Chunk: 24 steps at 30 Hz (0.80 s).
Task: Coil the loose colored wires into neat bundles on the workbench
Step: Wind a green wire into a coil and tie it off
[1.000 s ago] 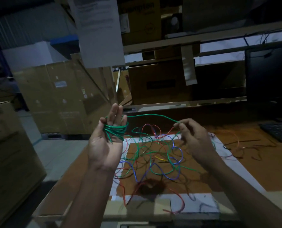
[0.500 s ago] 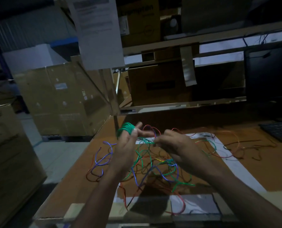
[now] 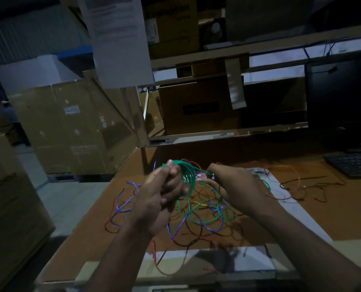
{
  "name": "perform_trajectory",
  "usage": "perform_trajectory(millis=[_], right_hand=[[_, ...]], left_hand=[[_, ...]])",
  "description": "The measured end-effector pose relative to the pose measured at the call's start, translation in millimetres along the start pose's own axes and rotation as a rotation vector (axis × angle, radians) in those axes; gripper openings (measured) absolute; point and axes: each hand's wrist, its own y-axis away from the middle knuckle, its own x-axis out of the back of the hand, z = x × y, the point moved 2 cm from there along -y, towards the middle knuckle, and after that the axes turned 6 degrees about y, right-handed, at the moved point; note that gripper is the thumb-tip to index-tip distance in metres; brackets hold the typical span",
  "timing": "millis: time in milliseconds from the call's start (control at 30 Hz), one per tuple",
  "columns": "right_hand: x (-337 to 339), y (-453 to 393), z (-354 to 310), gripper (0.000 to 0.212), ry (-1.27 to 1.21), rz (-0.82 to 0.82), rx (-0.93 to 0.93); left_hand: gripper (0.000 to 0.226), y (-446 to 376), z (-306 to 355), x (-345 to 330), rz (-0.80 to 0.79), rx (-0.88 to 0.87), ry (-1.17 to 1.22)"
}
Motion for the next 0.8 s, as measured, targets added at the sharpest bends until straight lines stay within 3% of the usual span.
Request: perform_trajectory(millis=[100,267,433,533,700,800], right_hand=[[-6,4,4,0.016,0.016,-0.033,-0.012],[-7,4,10,0.015,0.065,-0.048,-0.110],[-12,11,21,0.031,-0.239,-0.144,-0.209],[-12,14,26,0.031,-0.505,-0.070,-0.256],[-8,10,30,0.025,-0.584,0.113,-0.398],[-4,8,26,0.015,-0.599,0.085,-0.436]], left_hand=[[0.033,-1,9,0,-0.001,-0.035,0.228],[0.040,-2,28,-2,-0.101,-0.084,0.358],[0.044,-8,53,1,-0.088,-0.202,0.310],[0.043,-13,56,13,-0.003,-0.221,0.311],[0.043,-13,35,31,0.134,-0.227,0.181],[0.042,-13,20,33,0.178,-0.187,0.140]])
